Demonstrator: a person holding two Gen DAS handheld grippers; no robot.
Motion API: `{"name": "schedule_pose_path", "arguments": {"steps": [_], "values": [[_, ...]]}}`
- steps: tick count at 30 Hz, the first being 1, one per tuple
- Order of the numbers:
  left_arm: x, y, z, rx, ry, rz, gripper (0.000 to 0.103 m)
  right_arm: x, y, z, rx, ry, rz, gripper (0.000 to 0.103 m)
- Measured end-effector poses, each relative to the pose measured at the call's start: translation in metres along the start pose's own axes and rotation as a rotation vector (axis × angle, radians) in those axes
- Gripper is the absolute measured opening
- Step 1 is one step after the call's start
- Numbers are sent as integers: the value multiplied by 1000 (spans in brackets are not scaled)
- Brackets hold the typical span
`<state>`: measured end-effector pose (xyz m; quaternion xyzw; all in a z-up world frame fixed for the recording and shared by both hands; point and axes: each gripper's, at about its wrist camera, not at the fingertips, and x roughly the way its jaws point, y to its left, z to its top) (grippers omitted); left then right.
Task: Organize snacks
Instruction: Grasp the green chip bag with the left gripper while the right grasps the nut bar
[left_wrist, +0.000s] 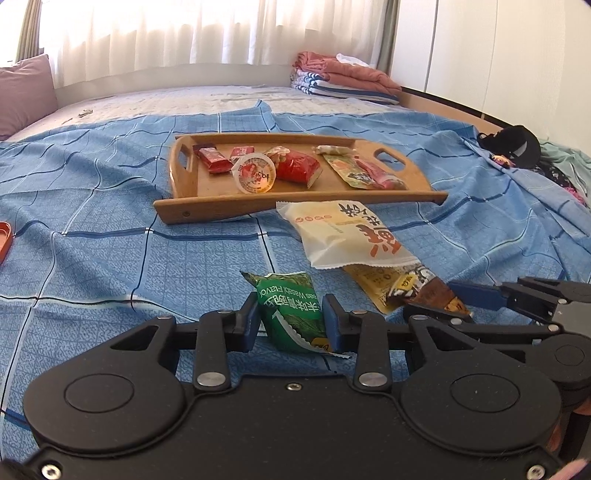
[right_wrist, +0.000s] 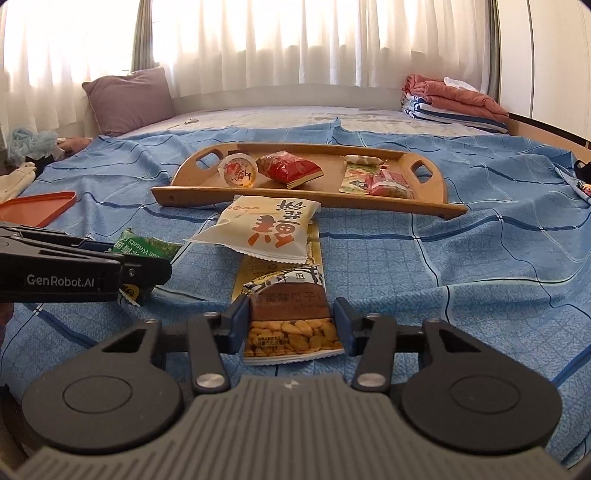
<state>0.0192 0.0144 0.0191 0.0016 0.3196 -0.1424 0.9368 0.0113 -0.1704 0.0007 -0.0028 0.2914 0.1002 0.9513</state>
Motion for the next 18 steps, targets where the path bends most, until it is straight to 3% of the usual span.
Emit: {"name": "schedule_pose_path", "arguments": {"steps": [14, 18], "values": [[-2, 2, 21, 2, -46, 7, 28, -15, -22, 28, 42, -71, -57, 52], [3, 0, 12, 31, -35, 16, 34, -15, -30, 30, 61, -76, -76, 52]]}}
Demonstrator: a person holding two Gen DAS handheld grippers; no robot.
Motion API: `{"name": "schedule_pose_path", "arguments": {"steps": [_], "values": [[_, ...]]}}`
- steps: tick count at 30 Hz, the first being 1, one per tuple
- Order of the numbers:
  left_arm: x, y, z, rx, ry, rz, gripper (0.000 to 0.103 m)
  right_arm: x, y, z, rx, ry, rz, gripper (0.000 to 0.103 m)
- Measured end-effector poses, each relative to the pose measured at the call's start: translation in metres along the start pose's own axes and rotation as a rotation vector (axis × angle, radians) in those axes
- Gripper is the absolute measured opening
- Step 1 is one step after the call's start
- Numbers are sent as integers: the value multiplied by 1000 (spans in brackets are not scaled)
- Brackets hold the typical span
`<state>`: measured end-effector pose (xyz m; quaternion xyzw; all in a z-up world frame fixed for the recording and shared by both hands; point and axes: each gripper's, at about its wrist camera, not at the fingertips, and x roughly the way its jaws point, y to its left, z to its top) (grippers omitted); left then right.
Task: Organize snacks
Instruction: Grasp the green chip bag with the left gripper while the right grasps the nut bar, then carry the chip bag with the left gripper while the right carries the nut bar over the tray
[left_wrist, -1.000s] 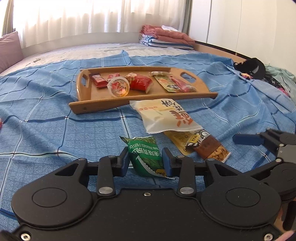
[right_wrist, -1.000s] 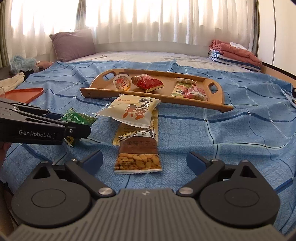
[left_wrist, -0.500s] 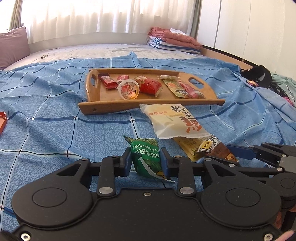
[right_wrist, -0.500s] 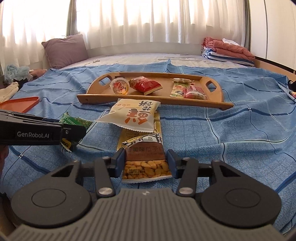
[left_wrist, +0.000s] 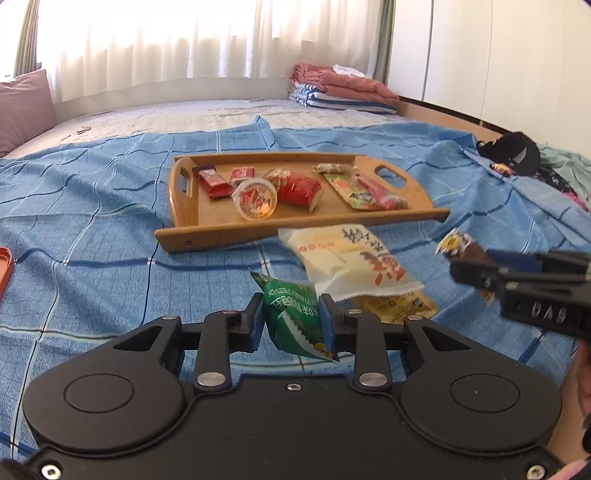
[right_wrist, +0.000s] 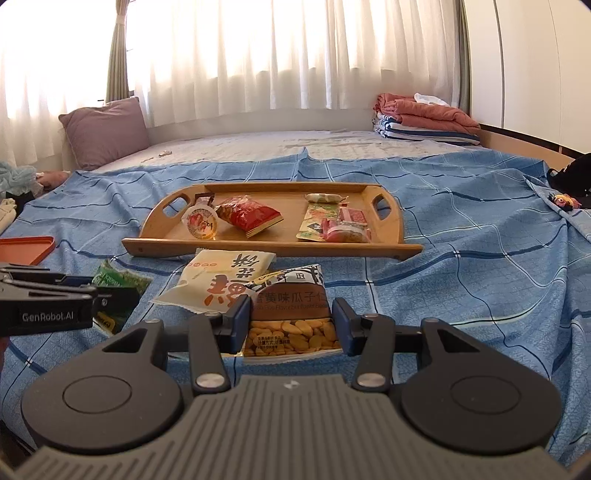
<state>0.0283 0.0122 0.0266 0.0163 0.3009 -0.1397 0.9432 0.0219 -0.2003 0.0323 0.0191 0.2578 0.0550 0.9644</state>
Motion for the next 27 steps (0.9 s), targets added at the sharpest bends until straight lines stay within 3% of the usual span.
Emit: {"name": "schedule_pose_path", "arguments": {"steps": [2, 6, 8, 10, 12, 15, 19, 27], "values": [[3, -1, -8, 8, 5, 32, 52, 1, -2, -1, 3, 3, -7, 52], [5, -6, -20, 35, 4, 49, 67, 3, -3, -5, 3, 20, -10, 52], [7, -10, -24, 43, 5, 75, 68, 4, -2, -7, 0, 24, -12, 52], [10, -13, -26, 48, 4, 82, 65, 6, -1, -8, -2, 28, -13, 52], [14, -16, -27, 46, 9, 78, 34, 7, -1, -8, 0, 32, -13, 52], [13, -20, -23, 54, 11, 84, 28, 7, -1, -9, 1, 34, -13, 52], [3, -21, -14, 76, -25, 60, 28, 8, -4, -4, 10, 29, -11, 52], [-1, -2, 36, 17, -55, 53, 28, 19, -17, 29, 35, -5, -13, 52]]}}
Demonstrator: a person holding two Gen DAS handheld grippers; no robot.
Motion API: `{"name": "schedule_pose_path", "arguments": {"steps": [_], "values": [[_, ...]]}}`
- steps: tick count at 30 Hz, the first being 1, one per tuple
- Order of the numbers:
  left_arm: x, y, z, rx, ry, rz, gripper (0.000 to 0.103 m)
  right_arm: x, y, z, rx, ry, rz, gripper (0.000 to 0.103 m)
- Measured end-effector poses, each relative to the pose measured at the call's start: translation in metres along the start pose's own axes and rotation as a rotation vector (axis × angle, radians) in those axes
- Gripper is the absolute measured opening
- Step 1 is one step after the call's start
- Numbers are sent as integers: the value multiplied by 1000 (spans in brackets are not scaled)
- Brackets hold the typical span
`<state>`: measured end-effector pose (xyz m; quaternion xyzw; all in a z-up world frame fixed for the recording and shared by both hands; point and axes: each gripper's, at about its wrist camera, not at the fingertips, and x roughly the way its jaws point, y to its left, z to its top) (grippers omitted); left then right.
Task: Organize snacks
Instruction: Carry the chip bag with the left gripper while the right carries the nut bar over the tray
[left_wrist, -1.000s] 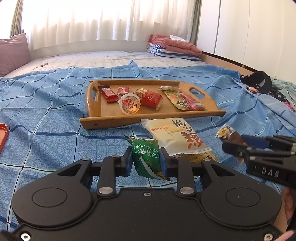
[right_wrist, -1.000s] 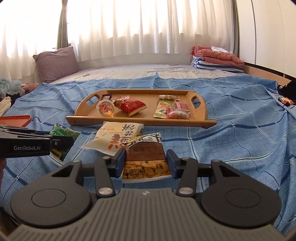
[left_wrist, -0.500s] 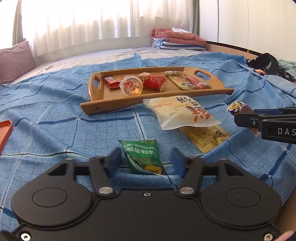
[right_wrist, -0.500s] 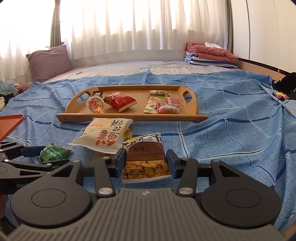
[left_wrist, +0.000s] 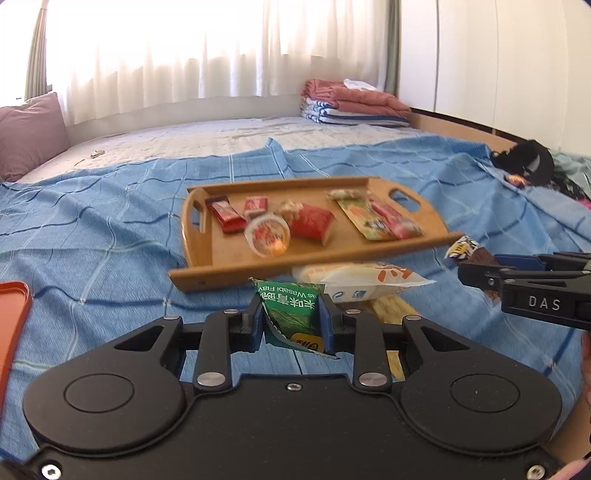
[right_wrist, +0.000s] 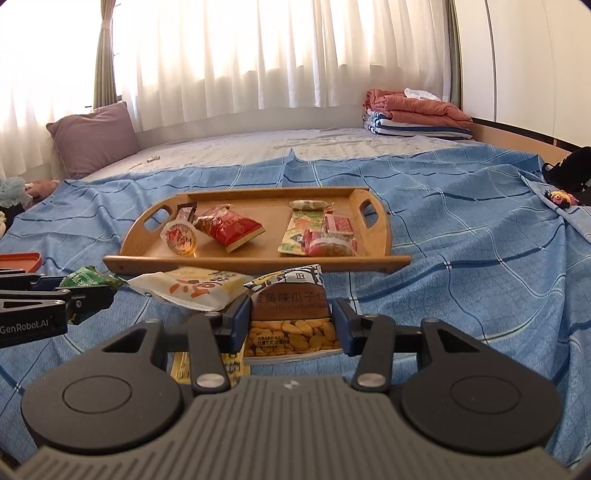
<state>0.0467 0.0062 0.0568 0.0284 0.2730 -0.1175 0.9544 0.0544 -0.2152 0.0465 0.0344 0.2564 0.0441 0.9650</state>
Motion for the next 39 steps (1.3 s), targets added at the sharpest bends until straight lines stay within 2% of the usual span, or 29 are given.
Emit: {"name": "schedule_pose_path", "arguments": {"steps": [6, 13, 19, 25, 31, 33, 39], "values": [[8, 14, 35, -29, -21, 4, 28, 16, -12, 31, 39, -21, -1, 52], [10, 26, 58, -48, -60, 1, 28, 31, -23, 55, 57, -28, -6, 52], [33, 36, 82, -73, -61, -14, 28, 52, -29, 75, 55, -6, -2, 52], [74, 51, 117, -123, -30, -39, 28, 85, -39, 105, 69, 26, -6, 52], [133, 67, 153, -160, 32, -21, 28, 131, -61, 134, 137, 86, -10, 52], [155, 73, 159, -172, 69, -27, 28, 148, -67, 140, 160, 112, -9, 52], [213, 80, 164, -197, 118, 29, 28, 194, -71, 148, 181, 168, -18, 52]]}}
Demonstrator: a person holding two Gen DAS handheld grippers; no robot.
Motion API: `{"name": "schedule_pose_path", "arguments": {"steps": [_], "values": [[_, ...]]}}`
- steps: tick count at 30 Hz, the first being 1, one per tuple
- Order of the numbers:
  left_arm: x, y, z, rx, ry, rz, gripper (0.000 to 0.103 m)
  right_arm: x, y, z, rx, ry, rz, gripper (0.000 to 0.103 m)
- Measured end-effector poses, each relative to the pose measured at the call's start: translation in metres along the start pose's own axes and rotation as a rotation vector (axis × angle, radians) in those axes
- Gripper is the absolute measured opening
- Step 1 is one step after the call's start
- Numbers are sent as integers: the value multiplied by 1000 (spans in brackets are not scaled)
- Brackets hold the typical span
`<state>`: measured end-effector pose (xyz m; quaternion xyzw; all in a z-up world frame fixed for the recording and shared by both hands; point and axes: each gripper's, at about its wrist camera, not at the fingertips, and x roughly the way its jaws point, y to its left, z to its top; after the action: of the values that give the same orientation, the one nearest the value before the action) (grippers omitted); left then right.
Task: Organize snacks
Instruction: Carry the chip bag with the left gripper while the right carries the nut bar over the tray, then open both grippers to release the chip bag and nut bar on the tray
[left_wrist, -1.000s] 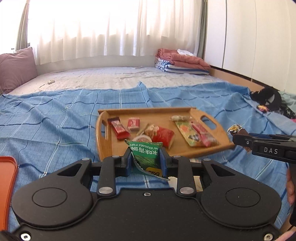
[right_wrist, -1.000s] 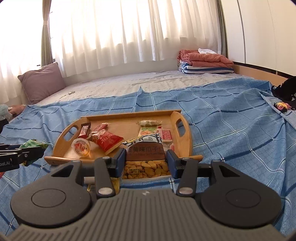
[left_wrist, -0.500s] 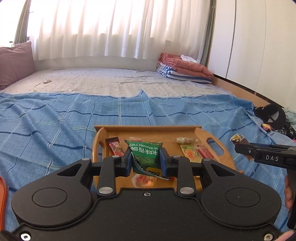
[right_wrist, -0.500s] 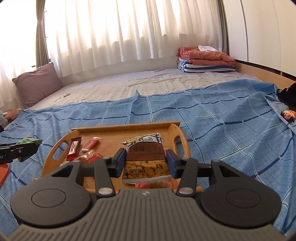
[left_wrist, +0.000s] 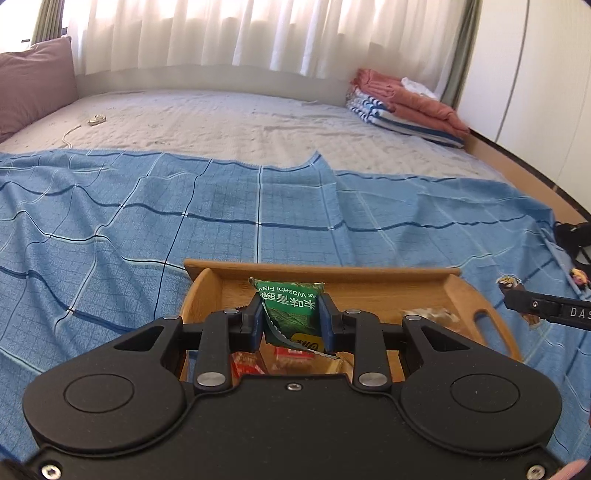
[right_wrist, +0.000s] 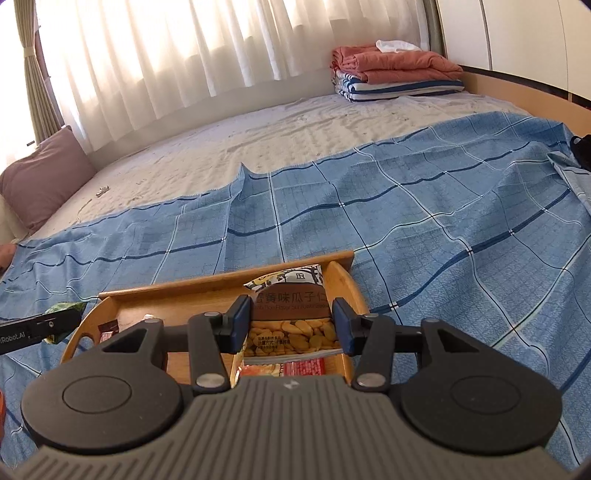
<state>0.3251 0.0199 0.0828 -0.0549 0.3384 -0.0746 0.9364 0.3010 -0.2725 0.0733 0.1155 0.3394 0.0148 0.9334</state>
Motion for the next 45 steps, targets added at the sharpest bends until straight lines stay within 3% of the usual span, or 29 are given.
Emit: {"name": "schedule_pose_path", "arguments": {"steps": [10, 23, 38, 41, 43, 45], "values": [[60, 3, 3, -26, 43, 32, 28, 62, 11, 9, -44, 66, -13, 52], [91, 12, -3, -35, 70, 59, 28, 111, 28, 6, -68, 115, -13, 52], [101, 15, -10, -40, 79, 61, 28, 121, 26, 1, -58, 120, -13, 52], [101, 15, -10, -40, 80, 56, 29, 120, 27, -1, -68, 110, -11, 56], [99, 16, -10, -47, 79, 49, 32, 116, 28, -1, -73, 93, -1, 71], [94, 17, -9, -49, 69, 48, 52, 110, 27, -1, -67, 81, 13, 76]]}}
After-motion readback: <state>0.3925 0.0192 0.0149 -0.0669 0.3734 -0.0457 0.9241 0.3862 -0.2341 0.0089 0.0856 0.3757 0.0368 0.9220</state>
